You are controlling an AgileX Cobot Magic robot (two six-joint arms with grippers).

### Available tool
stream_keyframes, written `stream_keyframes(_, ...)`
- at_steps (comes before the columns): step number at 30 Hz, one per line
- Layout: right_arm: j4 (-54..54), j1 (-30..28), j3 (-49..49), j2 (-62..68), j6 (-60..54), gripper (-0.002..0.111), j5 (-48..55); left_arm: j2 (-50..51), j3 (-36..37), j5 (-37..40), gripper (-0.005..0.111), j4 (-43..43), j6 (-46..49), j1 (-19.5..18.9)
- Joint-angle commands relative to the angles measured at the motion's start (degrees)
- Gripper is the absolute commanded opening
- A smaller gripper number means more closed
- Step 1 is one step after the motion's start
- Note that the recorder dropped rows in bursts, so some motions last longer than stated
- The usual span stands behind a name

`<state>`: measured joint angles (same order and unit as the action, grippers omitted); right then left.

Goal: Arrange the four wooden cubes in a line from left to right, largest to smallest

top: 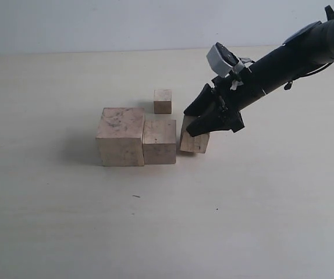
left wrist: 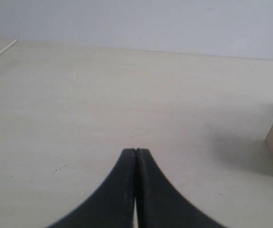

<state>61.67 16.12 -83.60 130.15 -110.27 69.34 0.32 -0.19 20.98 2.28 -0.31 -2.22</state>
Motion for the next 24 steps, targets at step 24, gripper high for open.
stream_keyframes(24,-0.2,-0.1,0.3,-0.1,3.8,0.051,0.6,-0.3,0.2,-0.7,0.0,0.0,-0.2,0.0)
